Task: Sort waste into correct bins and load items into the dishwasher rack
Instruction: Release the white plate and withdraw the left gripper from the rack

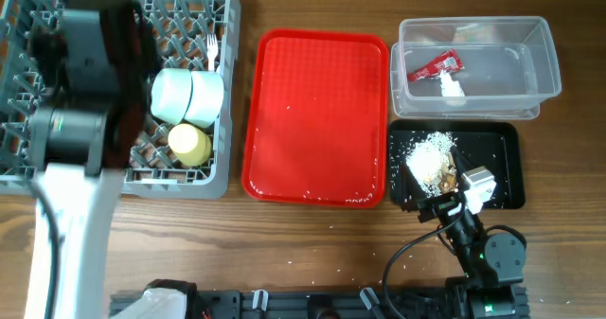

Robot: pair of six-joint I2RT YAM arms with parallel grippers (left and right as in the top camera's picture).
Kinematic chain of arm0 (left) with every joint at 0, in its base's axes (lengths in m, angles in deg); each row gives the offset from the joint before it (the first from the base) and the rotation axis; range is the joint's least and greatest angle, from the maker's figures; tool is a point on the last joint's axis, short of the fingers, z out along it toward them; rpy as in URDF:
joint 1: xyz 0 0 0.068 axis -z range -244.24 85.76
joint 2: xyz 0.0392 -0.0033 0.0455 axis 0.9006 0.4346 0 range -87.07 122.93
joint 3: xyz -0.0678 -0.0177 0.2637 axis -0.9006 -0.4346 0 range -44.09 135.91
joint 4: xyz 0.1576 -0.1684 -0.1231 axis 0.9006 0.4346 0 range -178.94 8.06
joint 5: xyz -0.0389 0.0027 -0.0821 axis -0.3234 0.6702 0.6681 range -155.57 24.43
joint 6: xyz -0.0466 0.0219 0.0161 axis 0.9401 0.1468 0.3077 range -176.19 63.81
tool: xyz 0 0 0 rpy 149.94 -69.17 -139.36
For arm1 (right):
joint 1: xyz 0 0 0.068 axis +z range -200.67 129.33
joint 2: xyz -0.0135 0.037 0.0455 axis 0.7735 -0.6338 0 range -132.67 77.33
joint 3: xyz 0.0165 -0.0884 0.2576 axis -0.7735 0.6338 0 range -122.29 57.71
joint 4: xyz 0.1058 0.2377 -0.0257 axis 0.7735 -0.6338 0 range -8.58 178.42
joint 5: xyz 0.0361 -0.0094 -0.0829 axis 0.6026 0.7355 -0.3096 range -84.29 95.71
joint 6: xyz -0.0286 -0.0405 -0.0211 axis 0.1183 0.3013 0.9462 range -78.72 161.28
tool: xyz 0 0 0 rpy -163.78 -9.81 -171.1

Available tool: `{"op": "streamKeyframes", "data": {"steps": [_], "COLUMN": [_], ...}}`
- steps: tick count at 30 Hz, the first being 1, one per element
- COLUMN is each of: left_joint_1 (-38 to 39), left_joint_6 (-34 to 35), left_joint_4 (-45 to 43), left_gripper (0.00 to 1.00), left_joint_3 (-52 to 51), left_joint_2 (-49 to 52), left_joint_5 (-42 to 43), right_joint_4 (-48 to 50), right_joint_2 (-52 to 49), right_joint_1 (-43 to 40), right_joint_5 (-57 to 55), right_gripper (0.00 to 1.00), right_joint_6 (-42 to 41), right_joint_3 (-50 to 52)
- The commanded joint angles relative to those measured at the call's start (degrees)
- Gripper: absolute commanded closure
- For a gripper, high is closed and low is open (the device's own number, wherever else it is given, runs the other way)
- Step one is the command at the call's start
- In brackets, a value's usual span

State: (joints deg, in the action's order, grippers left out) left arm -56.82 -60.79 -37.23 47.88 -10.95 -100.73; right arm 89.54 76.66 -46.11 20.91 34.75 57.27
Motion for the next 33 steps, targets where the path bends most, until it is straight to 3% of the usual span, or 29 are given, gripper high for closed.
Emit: {"op": "streamKeyframes", "data": {"steps": [1, 3, 8, 11, 19, 26, 31, 33], "left_joint_1": [6.8, 9.9, 15.6, 18.9, 20.2, 18.1, 10.4, 8.6], "left_joint_6": [8.5, 15.5, 17.3, 23.8, 23.1, 15.3, 15.3, 15.3], "left_joint_4": [8.2, 12.5, 17.6, 17.6, 18.6, -5.4, -30.1, -35.6], "left_gripper": [0.00, 0.00, 0.00, 0.00, 0.00, 0.00, 0.00, 0.00], "left_joint_3": [-0.1, -0.1, -0.1, -0.1, -0.1, -6.9, -33.6, -42.1], "left_joint_2": [-6.2, -7.3, -7.5, -7.3, -7.5, -15.8, -33.3, -39.3], "left_joint_5": [26.7, 28.5, 28.5, 35.6, 35.2, 35.1, 43.1, 45.8], "right_joint_4": [0.3, 0.3, 0.3, 0.3, 0.3, 0.3, 0.3, 0.3], "right_joint_2": [0.4, 0.4, 0.4, 0.4, 0.4, 0.4, 0.4, 0.4], "right_joint_1": [-0.1, -0.1, -0.1, -0.1, -0.1, -0.1, -0.1, -0.1], "right_joint_5": [-0.2, -0.2, -0.2, -0.2, -0.2, -0.2, -0.2, -0.2], "right_gripper": [0.00, 0.00, 0.00, 0.00, 0.00, 0.00, 0.00, 0.00], "right_joint_6": [0.4, 0.4, 0.4, 0.4, 0.4, 0.4, 0.4, 0.4], "right_joint_3": [0.2, 0.2, 0.2, 0.2, 0.2, 0.2, 0.2, 0.2]}}
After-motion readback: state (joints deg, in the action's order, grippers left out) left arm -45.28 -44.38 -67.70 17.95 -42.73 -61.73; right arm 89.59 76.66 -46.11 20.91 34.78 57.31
